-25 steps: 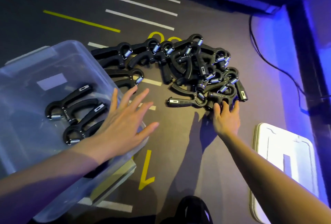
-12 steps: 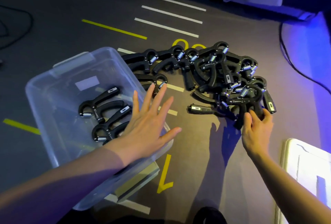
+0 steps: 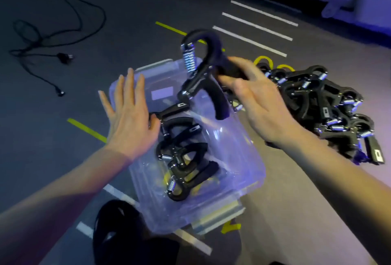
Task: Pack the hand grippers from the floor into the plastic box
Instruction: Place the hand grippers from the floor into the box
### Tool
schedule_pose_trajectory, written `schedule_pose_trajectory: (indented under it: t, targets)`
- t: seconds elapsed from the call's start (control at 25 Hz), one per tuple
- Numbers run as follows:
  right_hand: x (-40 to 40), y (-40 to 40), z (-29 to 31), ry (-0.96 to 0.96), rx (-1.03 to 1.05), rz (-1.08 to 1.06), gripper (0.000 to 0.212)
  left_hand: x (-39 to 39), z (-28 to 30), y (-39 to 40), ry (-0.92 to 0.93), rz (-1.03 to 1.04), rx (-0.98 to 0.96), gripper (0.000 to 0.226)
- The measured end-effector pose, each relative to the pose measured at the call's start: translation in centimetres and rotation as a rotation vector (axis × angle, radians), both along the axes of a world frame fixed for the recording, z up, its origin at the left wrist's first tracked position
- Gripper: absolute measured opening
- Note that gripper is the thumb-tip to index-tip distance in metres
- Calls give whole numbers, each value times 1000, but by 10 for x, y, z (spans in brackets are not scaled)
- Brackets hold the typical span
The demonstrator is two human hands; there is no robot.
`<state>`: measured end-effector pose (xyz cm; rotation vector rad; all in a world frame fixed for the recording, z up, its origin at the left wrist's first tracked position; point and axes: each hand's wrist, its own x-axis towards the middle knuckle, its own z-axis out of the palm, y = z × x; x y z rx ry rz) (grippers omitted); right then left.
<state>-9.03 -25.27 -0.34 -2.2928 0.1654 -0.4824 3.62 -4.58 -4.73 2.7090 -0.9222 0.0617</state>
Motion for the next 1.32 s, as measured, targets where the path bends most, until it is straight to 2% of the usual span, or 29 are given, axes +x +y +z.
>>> schedule_pose_trajectory:
  t: [0.08,0.24,0.28,0.4,0.44,0.6,0.68,0.72,0.84,1.08,1.16,1.32]
  targets:
    - [30,19,-8,132,-111,112,54,8,-3,16,11,36,16,83]
    - [60,36,-38,353,-149,215,54,10,-11,33,120,45,4,78]
    - [65,39,-46,373,-154,239,58,11,-13,35,143,33,-3,75]
    - [75,42,-74,449,-186,285,93,15,-16,36,177,-25,-5,70]
    - [78,41,-83,494,-209,296,97,17,-17,34,178,-42,-3,69]
    - [97,42,-105,692,-391,343,67,23,-18,29,185,-62,9,67]
    - [107,41,-113,758,-481,388,62,22,-19,30,179,-61,20,68]
    - [109,40,-118,767,-528,408,66,22,-20,30,173,-61,23,70]
    - [105,42,-129,710,-741,389,87,20,-20,29,165,-63,42,75]
    - [94,52,-146,542,-901,234,48,19,-16,28,163,-44,67,73]
    - [91,50,-152,560,-933,177,35,19,-15,27,163,-42,81,74]
    - [93,56,-160,559,-917,177,26,18,-13,26,172,-49,92,75]
